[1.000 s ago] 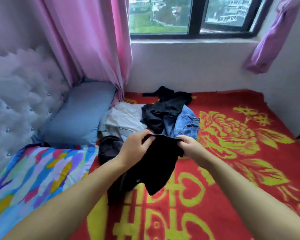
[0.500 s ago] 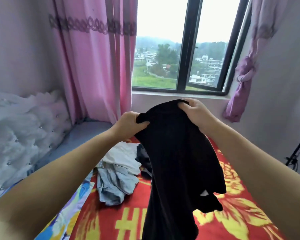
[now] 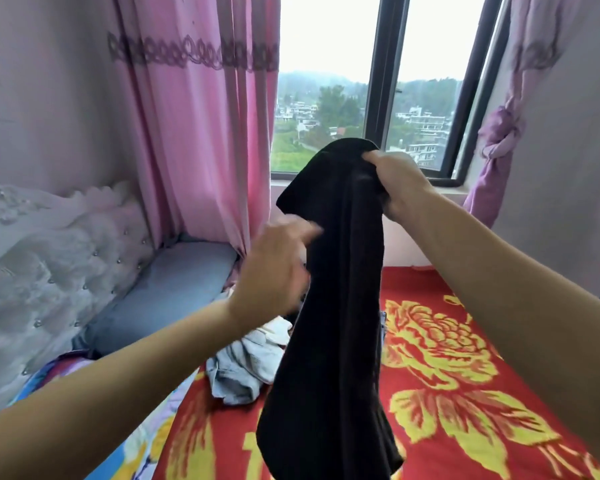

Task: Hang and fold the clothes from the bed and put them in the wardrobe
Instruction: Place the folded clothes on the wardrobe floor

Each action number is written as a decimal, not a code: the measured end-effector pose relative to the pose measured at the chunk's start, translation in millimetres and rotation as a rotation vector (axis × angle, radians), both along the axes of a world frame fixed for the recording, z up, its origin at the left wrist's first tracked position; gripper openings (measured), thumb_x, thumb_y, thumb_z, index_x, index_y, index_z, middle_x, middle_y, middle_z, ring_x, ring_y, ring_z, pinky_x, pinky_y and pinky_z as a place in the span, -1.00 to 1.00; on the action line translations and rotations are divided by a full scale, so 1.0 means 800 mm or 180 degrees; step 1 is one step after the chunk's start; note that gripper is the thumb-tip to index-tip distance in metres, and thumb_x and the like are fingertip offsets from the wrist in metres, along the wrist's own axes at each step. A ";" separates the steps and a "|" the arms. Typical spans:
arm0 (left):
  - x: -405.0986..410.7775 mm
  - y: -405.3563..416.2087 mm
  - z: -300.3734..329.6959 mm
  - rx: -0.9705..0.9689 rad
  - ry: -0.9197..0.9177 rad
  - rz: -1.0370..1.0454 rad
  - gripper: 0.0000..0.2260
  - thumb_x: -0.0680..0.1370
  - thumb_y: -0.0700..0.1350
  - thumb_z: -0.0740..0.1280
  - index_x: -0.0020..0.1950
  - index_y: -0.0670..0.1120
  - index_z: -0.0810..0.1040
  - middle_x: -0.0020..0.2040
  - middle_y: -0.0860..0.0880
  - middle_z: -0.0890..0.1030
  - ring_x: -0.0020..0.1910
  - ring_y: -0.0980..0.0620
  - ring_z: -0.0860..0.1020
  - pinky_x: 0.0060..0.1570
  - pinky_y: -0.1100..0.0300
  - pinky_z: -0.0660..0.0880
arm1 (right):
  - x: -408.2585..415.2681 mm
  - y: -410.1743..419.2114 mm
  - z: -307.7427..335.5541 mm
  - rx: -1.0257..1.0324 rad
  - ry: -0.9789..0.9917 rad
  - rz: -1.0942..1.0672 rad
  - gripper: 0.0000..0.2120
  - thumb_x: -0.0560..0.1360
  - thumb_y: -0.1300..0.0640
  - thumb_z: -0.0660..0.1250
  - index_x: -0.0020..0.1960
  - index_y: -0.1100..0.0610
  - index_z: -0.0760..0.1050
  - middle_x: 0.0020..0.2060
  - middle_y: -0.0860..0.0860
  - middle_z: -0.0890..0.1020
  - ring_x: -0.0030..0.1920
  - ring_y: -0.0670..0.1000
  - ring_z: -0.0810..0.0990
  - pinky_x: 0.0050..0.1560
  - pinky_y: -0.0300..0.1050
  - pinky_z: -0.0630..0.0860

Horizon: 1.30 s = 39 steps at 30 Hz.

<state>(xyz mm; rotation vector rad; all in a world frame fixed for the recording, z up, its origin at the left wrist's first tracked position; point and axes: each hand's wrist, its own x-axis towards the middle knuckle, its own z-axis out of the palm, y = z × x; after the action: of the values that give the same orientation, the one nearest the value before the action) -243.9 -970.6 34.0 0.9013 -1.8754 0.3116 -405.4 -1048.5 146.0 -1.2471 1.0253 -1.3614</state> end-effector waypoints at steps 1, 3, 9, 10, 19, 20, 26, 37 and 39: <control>-0.011 0.015 -0.011 -0.0228 -0.1196 -0.0149 -0.74 0.52 -0.30 0.24 0.18 -0.16 0.56 0.12 -0.21 0.59 0.16 -0.11 0.51 0.26 -0.09 0.40 | 0.000 0.000 -0.002 0.0077 -0.0063 0.0008 -0.90 0.57 0.24 0.24 -0.04 0.23 0.52 -0.14 0.13 0.59 -0.12 0.07 0.60 0.09 -0.01 0.54; -0.013 0.022 -0.045 -0.1105 -0.3316 -0.0130 -0.59 0.58 -0.20 0.21 0.44 -0.02 0.36 0.45 -0.13 0.35 0.45 -0.11 0.29 0.42 -0.26 0.12 | 0.003 0.000 -0.005 0.0249 -0.0112 0.0056 -0.90 0.56 0.23 0.26 0.02 0.23 0.52 -0.10 0.12 0.59 -0.12 0.05 0.59 0.02 -0.05 0.57; -0.028 -0.007 -0.049 -0.0976 -0.3306 -0.0604 -0.82 0.49 -0.26 0.19 -0.26 -0.06 0.48 -0.31 0.02 0.52 -0.29 0.00 0.55 0.32 -0.04 0.35 | 0.017 0.006 -0.023 0.0365 0.0246 0.0795 -0.90 0.61 0.20 0.23 0.04 0.21 0.49 -0.17 0.11 0.62 -0.21 0.03 0.64 -0.25 -0.10 0.61; -0.027 -0.010 -0.045 -0.0732 -0.3076 -0.0660 -0.85 0.48 -0.20 0.20 -0.27 -0.06 0.46 -0.38 0.03 0.48 -0.40 -0.01 0.52 0.10 0.05 0.50 | 0.015 0.007 -0.029 0.0409 0.0429 0.1111 -0.87 0.61 0.16 0.23 0.11 0.19 0.47 -0.12 0.14 0.64 -0.14 0.06 0.66 -0.15 -0.03 0.63; 0.036 -0.048 -0.001 0.2078 0.0099 0.0247 -0.72 0.62 -0.04 0.21 -0.12 -0.19 0.58 -0.28 -0.06 0.61 -0.27 -0.08 0.54 -0.15 0.03 0.49 | -0.024 0.038 -0.099 0.0578 0.2428 0.2117 -0.70 0.61 0.14 0.22 0.34 0.03 0.38 0.09 -0.03 0.60 0.20 0.06 0.56 0.17 0.07 0.52; 0.036 -0.048 0.006 0.2277 0.0343 0.0104 -0.68 0.63 -0.06 0.22 -0.19 -0.26 0.53 -0.35 -0.05 0.53 -0.35 -0.05 0.46 -0.23 0.08 0.44 | -0.023 0.046 -0.106 0.0646 0.2740 0.2375 -0.68 0.60 0.09 0.24 0.35 -0.03 0.37 0.07 -0.12 0.58 0.22 0.03 0.54 0.17 0.03 0.52; 0.023 -0.035 0.042 0.3108 0.1067 -0.0709 -0.65 0.61 -0.04 0.25 -0.05 -0.36 0.53 -0.22 -0.19 0.52 -0.21 -0.08 0.51 -0.17 0.07 0.49 | 0.015 0.061 -0.156 0.0239 0.3512 0.1698 -0.69 0.61 0.02 0.14 0.22 0.17 0.49 0.09 0.08 0.62 0.03 0.03 0.61 -0.01 -0.05 0.62; 0.033 -0.025 0.014 0.4419 0.0416 -0.0802 -0.84 0.59 -0.15 0.28 0.15 0.02 0.52 -0.02 0.03 0.63 -0.09 0.12 0.61 -0.19 0.27 0.53 | 0.005 0.037 -0.162 -0.0211 0.2916 0.1092 -0.81 0.58 0.05 0.23 -0.11 0.06 0.57 -0.24 0.00 0.60 -0.24 -0.04 0.55 -0.21 -0.17 0.44; 0.017 -0.028 0.000 0.4172 0.0677 -0.0748 -0.80 0.59 -0.23 0.21 0.16 -0.04 0.52 -0.08 -0.01 0.58 -0.15 0.12 0.55 -0.25 0.30 0.51 | 0.003 0.035 -0.152 -0.0316 0.2856 0.1023 -0.79 0.56 0.02 0.27 -0.13 0.11 0.60 -0.27 0.03 0.59 -0.25 -0.01 0.54 -0.23 -0.15 0.41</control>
<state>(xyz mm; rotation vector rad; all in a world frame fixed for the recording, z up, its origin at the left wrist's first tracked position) -229.9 -993.2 34.0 1.4145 -1.8345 -1.2508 -402.8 -1020.4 24.1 -2.0721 1.2668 -0.5795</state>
